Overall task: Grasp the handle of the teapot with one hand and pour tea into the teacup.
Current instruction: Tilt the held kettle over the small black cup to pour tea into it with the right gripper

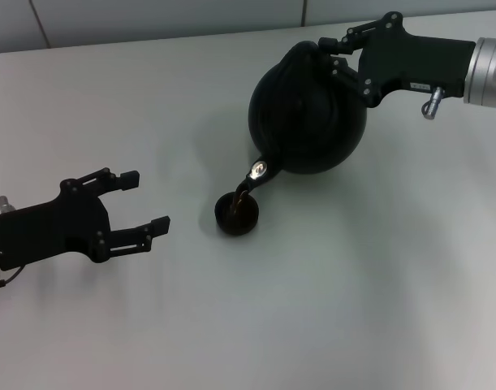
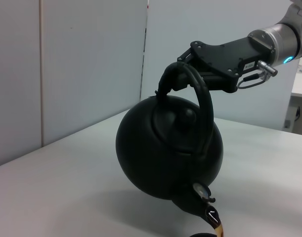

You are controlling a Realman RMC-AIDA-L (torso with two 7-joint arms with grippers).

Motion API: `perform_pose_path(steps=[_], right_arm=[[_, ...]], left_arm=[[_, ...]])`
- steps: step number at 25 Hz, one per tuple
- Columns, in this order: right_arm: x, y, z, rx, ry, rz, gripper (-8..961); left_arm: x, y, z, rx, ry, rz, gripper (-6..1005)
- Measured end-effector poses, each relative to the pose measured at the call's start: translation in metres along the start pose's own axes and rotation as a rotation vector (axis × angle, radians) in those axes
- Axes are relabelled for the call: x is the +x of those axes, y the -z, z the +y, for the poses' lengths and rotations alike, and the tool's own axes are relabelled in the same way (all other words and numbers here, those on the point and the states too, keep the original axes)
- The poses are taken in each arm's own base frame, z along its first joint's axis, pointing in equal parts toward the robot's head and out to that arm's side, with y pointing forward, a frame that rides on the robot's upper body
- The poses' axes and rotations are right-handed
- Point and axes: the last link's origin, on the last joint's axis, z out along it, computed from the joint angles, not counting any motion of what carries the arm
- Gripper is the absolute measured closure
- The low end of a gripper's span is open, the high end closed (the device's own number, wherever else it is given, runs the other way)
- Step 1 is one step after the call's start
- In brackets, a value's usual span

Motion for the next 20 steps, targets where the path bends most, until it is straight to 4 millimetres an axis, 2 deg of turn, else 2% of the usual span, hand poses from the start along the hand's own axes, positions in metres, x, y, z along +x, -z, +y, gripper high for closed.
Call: perform_pose_path(steps=[10,20], right_arm=[[0.014,0.006,0.012,0.066,-0.133,-0.062,831],[0.028,0.022,0.021,0.206,-0.228,-0.155,831]], left_arm=[[-0.001,-0.002,-0.001,0.009,0.002,-0.003,128],[0.000,-0.003,-0.001,0.008,0.002,-0.002,129]])
